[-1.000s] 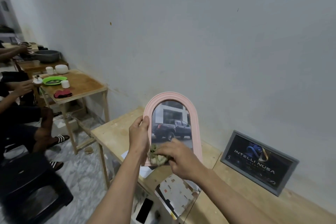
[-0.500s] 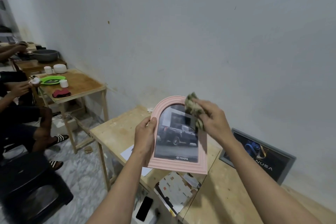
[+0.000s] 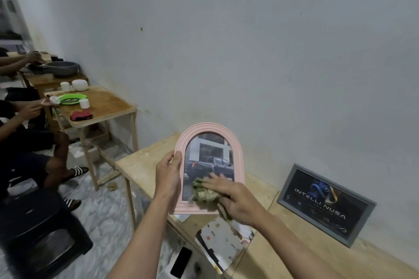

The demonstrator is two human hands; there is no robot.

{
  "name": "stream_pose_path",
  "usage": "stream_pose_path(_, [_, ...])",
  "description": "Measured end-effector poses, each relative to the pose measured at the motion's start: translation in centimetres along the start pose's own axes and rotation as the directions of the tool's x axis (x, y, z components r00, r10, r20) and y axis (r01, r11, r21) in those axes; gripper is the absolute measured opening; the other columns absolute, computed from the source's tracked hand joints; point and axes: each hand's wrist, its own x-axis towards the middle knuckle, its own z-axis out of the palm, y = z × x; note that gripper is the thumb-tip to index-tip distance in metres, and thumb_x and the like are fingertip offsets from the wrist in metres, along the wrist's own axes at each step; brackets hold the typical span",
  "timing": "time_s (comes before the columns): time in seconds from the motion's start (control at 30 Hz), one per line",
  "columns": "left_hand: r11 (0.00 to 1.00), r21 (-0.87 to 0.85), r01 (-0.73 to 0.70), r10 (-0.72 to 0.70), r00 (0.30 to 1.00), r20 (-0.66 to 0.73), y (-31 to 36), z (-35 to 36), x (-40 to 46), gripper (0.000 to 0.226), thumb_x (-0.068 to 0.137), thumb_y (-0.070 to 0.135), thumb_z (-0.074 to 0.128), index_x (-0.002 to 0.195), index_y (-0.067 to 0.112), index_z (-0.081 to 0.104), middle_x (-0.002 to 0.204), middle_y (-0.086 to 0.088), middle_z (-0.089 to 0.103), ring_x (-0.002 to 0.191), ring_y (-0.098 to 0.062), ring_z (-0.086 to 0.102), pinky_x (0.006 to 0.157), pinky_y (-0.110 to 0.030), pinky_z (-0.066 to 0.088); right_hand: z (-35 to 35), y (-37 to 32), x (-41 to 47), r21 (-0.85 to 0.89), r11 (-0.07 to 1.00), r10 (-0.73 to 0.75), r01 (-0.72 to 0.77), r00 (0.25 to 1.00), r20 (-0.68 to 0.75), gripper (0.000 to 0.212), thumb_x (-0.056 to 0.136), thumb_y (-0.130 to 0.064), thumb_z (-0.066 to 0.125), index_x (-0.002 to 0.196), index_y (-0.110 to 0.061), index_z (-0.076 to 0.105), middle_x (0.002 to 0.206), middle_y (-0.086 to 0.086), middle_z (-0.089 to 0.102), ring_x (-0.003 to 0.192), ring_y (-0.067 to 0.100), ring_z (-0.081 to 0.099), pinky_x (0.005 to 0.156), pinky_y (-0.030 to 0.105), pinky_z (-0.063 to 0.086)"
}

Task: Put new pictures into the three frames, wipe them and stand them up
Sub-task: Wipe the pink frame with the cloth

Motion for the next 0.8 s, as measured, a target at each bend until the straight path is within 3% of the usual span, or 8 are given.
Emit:
stream_pose_path(0.07, [1.000,0.021,-0.016,0.015,0.999,0.046,0.5,0.3,-0.5,0.032,0.096,0.041,0.055,0.114,0.020,0.072,0.108,-0.002,0.075,0.103,-0.028,0.070,0.093,-0.051,0.055,-2.4,-0.2,2.0,0.005,1.000,0.007,-0.006,0.965,-0.264,0.068,0.080,0.011,0.045,0.139,-0.023,0.049,0.149,-0.012,0.039,0.145,0.006,0.022,0.123,0.032,0.007])
stream_pose_path(0.17, [0.996,0.070,-0.055,0.048,0.993,0.110,0.8,1.6,-0.8,0.024,0.101,0.031,0.055,0.116,0.018,0.069,0.109,0.007,0.072,0.096,-0.001,0.068,0.077,-0.016,0.053,-5.7,1.1,5.2,-0.208,0.976,-0.036,-0.070,0.883,-0.468,0.072,0.077,0.014,0.045,0.142,-0.016,0.046,0.153,-0.005,0.033,0.147,0.018,0.022,0.122,0.030,0.006])
stream_pose_path(0.27, [0.998,0.051,-0.039,0.033,0.993,0.111,0.0,2.6,-0.3,0.018,0.101,0.026,0.056,0.111,0.019,0.070,0.107,0.005,0.073,0.088,-0.001,0.069,0.069,-0.012,0.050,-4.5,2.5,6.1,-0.372,0.928,-0.121,0.012,0.955,-0.272,0.076,0.072,0.014,0.045,0.142,-0.015,0.045,0.154,-0.006,0.027,0.147,0.023,0.019,0.122,0.031,0.003])
stream_pose_path(0.4, [1.000,-0.021,0.021,-0.022,0.999,-0.040,-2.1,2.7,1.6,0.017,0.099,0.031,0.058,0.105,0.023,0.071,0.111,0.003,0.072,0.103,-0.014,0.066,0.088,-0.031,0.053,1.3,5.0,2.0,-0.314,0.947,-0.064,0.062,0.998,0.002,0.073,0.085,0.005,0.054,0.146,-0.028,0.032,0.157,-0.014,0.019,0.148,0.004,0.007,0.122,0.029,-0.001])
stream_pose_path(0.47, [0.999,0.004,0.047,-0.047,0.996,-0.069,-3.3,3.2,2.5,0.023,0.100,0.031,0.057,0.112,0.016,0.069,0.108,0.003,0.071,0.100,-0.015,0.066,0.084,-0.028,0.053,2.9,7.1,0.2,-0.294,0.952,-0.062,0.082,0.995,0.075,0.066,0.087,0.001,0.056,0.144,-0.026,0.036,0.156,-0.011,0.023,0.148,0.006,0.011,0.122,0.030,0.003])
stream_pose_path(0.53, [0.996,0.050,0.075,-0.071,0.995,-0.076,-4.9,4.2,3.2,0.028,0.100,0.031,0.056,0.116,0.012,0.069,0.109,0.001,0.071,0.102,-0.017,0.065,0.083,-0.027,0.052,3.3,9.0,-0.8,-0.271,0.961,-0.020,0.044,0.995,0.093,0.063,0.089,0.000,0.054,0.144,-0.026,0.037,0.156,-0.011,0.024,0.147,0.005,0.011,0.122,0.028,0.002])
stream_pose_path(0.63, [0.984,0.125,0.126,-0.119,0.991,-0.063,-7.0,6.7,4.6,0.036,0.099,0.034,0.056,0.125,0.011,0.066,0.122,-0.004,0.068,0.116,-0.023,0.062,0.096,-0.035,0.050,2.4,11.1,-1.2,-0.186,0.982,0.060,-0.035,0.990,0.131,0.064,0.091,0.001,0.051,0.145,-0.030,0.037,0.154,-0.016,0.027,0.145,0.000,0.016,0.121,0.024,0.007])
stream_pose_path(0.8, [0.966,0.200,0.163,-0.151,0.986,-0.072,-9.9,10.9,8.1,0.034,0.102,0.031,0.053,0.128,0.012,0.065,0.127,-0.003,0.065,0.117,-0.020,0.059,0.092,-0.030,0.043,-0.4,15.3,-1.2,0.271,0.914,0.296,-0.301,0.953,0.061,0.060,0.092,0.006,0.051,0.138,-0.033,0.050,0.141,-0.013,0.051,0.128,-0.001,0.047,0.107,0.016,0.038])
